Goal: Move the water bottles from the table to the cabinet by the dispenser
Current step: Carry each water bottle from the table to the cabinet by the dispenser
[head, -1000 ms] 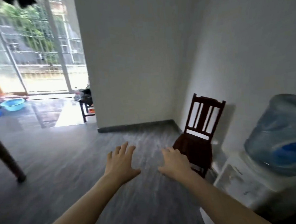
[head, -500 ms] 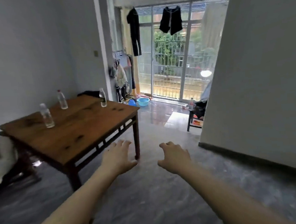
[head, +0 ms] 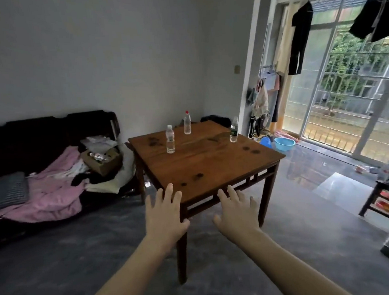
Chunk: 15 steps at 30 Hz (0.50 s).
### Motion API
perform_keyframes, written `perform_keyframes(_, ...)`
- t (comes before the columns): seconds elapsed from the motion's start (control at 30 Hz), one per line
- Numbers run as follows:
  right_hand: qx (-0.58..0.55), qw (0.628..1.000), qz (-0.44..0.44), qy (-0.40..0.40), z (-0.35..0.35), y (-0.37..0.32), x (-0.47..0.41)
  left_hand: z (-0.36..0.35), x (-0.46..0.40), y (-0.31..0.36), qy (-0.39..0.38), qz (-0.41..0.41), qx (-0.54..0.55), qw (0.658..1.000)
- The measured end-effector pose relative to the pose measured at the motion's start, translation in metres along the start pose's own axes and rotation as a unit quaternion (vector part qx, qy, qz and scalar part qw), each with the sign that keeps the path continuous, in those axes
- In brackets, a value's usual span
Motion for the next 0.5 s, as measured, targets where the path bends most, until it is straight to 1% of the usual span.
perform_keyframes(0.13,-0.004,0.999,0.037,0.002,-0.009,-0.009,-0.036,-0.010,-0.021,-0.011,-0.012,0.039,0.002,0.999)
perform_keyframes(0.3,-0.037,0.997,0.070,0.009,-0.017,-0.021,-0.075,-0.002,-0.045,-0.021,0.024,0.077,0.015,0.997)
perform_keyframes(0.5,-0.059,0.993,0.098,-0.021,-0.038,-0.047,-0.113,-0.002,-0.078,-0.047,0.052,0.098,0.002,0.994)
Point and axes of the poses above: each hand's wrist, its own x-axis away from the middle knuckle, its own z-axis out of the back of the hand, y = z × x, the point moved 10 cm from there along -x, towards the middle knuckle, and after that the axes turned 7 degrees about y, right-handed, at the moved point
